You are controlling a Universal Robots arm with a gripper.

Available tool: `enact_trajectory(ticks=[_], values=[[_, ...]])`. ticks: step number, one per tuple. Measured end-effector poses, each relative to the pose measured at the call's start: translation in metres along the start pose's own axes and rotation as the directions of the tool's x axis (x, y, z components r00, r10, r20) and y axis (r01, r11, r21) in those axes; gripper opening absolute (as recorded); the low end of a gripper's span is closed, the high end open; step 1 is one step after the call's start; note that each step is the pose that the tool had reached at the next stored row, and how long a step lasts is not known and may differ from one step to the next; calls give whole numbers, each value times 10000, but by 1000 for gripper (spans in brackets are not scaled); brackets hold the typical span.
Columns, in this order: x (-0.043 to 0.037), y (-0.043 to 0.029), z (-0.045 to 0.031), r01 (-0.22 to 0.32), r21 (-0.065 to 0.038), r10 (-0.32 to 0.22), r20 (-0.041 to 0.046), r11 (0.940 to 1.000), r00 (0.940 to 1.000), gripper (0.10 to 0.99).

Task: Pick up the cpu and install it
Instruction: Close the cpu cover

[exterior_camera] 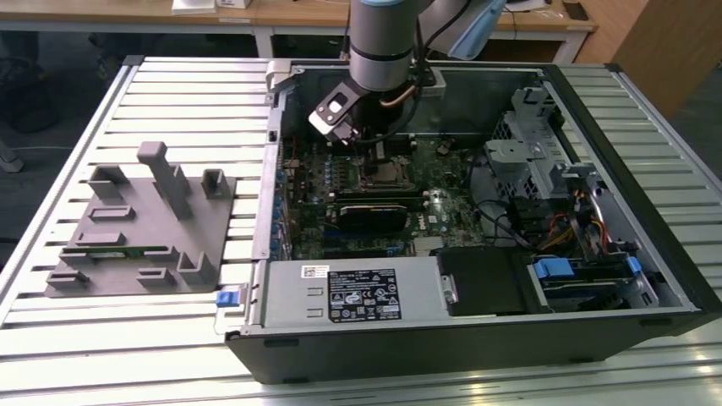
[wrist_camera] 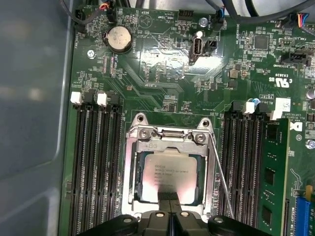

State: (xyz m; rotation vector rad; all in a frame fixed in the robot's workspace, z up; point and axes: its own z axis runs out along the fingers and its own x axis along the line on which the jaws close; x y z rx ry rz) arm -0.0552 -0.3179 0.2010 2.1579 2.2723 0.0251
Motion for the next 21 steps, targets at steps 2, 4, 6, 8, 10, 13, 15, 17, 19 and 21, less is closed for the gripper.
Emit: enact_trajectory(ticks=[2, 4, 6, 8, 10, 13, 15, 17, 19, 21], values=[[0, 1, -38, 0, 2, 0, -3, 10000, 10000, 106], [0, 1, -68, 1, 8, -1, -4, 10000, 10000, 106], [0, 18, -67, 2, 9, -2, -7, 10000, 10000, 106], [-3, 56, -67, 0, 16, 0, -4, 10000, 10000, 106], [-5, 94, -66, -3, 16, 3, -4, 10000, 10000, 106], [-7, 127, -64, -3, 16, 3, -4, 10000, 10000, 106], [-8, 154, -64, -2, 15, 2, -5, 10000, 10000, 106], [-10, 182, -63, -2, 16, 2, -5, 10000, 10000, 106], [-11, 207, -63, -3, 16, 3, -5, 10000, 10000, 106], [-12, 226, -62, -3, 15, 3, -6, 10000, 10000, 106]])
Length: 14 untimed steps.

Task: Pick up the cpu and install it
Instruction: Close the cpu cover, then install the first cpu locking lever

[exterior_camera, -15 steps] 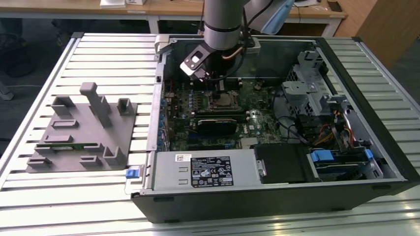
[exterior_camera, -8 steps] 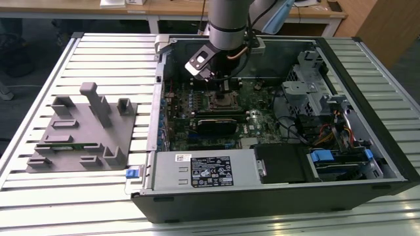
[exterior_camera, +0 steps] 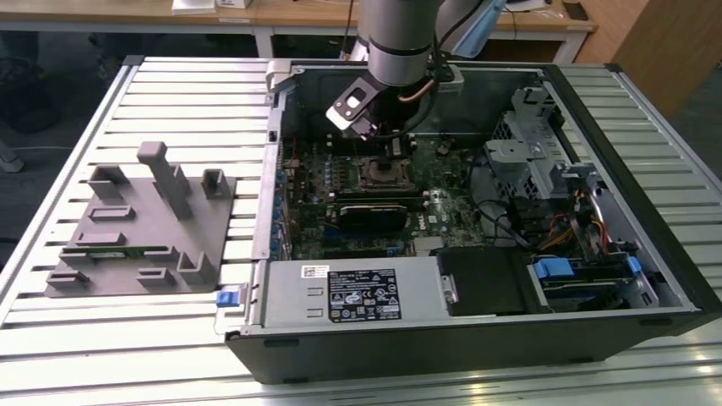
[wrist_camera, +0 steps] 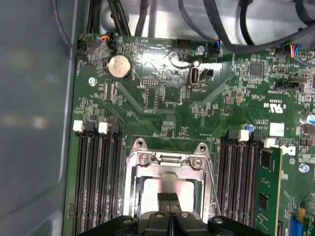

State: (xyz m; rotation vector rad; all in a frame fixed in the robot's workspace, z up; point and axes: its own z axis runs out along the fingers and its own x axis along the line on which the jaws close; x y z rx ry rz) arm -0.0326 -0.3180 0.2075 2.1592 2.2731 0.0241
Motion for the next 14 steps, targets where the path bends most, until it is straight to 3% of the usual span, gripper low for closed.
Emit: enact_trajectory(ticks=[14], values=[[-1, 35, -14, 0, 0, 0, 0, 10000, 10000, 106]])
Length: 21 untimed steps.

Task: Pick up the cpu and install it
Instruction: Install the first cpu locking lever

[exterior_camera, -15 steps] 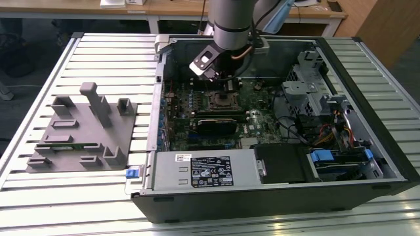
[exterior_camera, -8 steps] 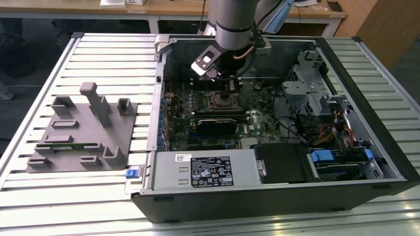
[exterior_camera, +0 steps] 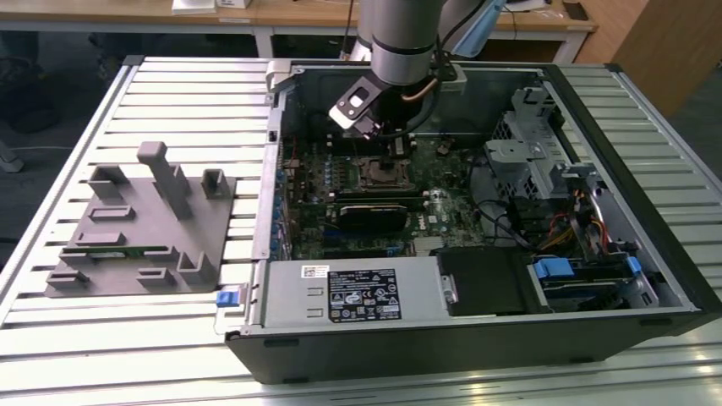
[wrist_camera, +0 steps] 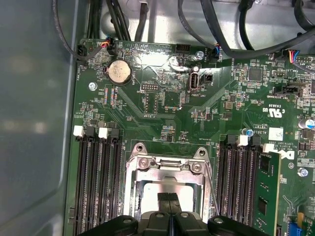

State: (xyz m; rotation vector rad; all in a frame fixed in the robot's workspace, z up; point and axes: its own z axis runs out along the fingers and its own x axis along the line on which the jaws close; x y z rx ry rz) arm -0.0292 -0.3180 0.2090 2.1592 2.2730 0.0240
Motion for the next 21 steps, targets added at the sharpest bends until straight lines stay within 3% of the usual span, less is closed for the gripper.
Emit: enact_trajectory(ticks=[21], values=[[0, 1, -68, 0, 0, 0, 0, 10000, 10000, 106]])
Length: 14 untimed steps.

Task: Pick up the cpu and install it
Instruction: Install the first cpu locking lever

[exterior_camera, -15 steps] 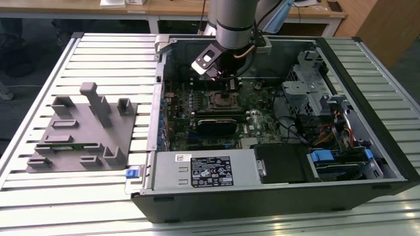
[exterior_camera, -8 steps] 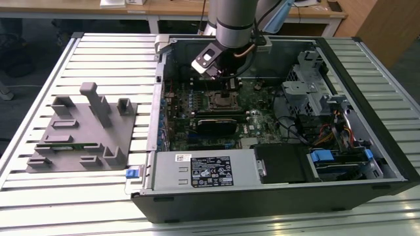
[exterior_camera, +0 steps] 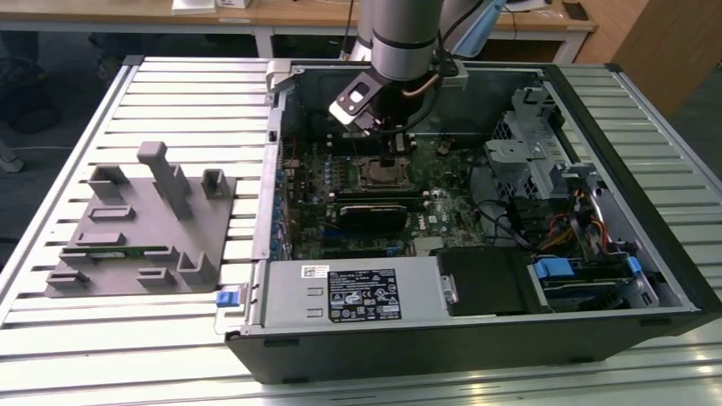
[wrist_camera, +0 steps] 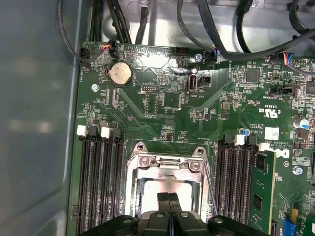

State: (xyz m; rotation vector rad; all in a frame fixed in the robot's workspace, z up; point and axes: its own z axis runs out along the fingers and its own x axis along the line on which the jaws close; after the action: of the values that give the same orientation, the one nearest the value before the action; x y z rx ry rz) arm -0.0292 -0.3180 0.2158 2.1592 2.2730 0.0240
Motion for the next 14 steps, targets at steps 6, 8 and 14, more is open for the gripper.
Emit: enact_trajectory(ticks=[6, 8, 14], values=[[0, 0, -23, 0, 0, 0, 1, 10000, 10000, 106], [0, 1, -38, 1, 0, -1, 1, 10000, 10000, 106], [1, 2, -150, 0, 0, 0, 0, 10000, 10000, 106]])
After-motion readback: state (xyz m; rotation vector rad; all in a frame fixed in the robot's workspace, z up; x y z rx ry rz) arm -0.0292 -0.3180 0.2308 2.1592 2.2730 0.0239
